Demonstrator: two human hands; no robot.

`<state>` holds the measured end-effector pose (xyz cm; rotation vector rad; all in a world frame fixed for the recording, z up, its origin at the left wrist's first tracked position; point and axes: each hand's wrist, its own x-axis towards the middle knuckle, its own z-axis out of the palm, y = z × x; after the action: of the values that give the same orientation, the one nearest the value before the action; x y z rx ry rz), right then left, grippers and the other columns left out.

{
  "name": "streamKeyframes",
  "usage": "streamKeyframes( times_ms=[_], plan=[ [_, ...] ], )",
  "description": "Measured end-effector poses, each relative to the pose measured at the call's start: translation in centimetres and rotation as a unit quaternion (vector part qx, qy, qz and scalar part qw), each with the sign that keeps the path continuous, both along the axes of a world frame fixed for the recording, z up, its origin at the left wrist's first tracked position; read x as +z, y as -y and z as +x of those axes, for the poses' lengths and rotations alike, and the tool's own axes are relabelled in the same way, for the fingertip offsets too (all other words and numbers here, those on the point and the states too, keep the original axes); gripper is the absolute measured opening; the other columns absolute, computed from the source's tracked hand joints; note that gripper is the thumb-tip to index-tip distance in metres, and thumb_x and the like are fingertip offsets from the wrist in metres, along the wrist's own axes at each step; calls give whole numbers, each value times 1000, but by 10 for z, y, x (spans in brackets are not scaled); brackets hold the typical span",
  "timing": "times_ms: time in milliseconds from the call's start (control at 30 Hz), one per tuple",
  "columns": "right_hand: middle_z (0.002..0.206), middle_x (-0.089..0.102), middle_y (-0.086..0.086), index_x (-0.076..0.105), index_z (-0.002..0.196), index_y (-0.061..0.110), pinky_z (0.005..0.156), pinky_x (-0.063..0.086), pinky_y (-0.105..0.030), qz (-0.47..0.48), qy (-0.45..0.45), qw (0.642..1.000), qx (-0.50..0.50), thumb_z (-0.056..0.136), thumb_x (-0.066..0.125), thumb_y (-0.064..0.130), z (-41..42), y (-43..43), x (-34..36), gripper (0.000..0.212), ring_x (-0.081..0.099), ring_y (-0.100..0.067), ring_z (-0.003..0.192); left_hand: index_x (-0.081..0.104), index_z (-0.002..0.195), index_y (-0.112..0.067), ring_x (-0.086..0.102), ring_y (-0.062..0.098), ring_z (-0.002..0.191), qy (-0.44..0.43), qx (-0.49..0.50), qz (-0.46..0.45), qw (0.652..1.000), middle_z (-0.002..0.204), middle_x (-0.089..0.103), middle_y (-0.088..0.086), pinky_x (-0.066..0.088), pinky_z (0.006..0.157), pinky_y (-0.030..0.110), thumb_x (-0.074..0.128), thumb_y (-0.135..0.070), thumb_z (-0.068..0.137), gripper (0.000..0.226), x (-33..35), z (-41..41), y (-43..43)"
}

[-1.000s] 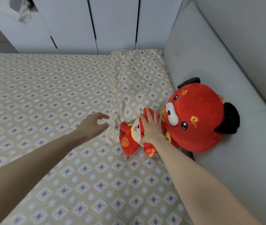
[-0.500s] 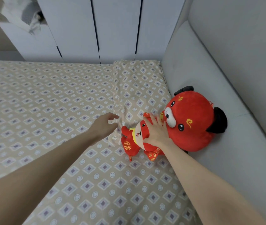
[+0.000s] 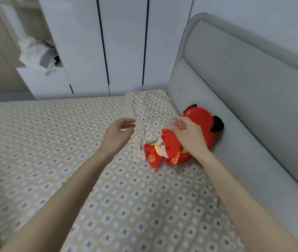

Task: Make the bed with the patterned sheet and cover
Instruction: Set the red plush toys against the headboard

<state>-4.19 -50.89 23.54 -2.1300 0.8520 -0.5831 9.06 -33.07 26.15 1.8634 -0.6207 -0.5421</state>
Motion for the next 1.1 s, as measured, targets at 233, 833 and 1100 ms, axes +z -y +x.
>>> streamKeyframes(
  times_ms=[233,833,1100],
  plan=[
    [106,67,13,64,115,20,83,42,-4,21,77,995,-65,92,60,22,-74,-109,55,24,60,4,100,60,117,-27,59,10,103,0,-14,-57,998,114,64,-10,49,84,26,51,-10,91,32,47,-58,-108],
    [108,63,9,60,114,21,89,44,-20,94,-31,978,-185,91,59,15,-314,-249,34,24,58,-6,99,58,120,-23,57,17,111,-57,-185,16,981,122,60,-2,48,87,31,53,-13,92,31,18,-235,-178],
    [112,61,3,58,118,17,84,42,-20,166,-64,946,-270,94,55,18,-462,-300,-3,24,56,-11,102,56,125,-20,57,16,110,-63,-304,95,946,122,59,-1,46,84,29,50,-12,92,35,-25,-365,-185]
  ],
)
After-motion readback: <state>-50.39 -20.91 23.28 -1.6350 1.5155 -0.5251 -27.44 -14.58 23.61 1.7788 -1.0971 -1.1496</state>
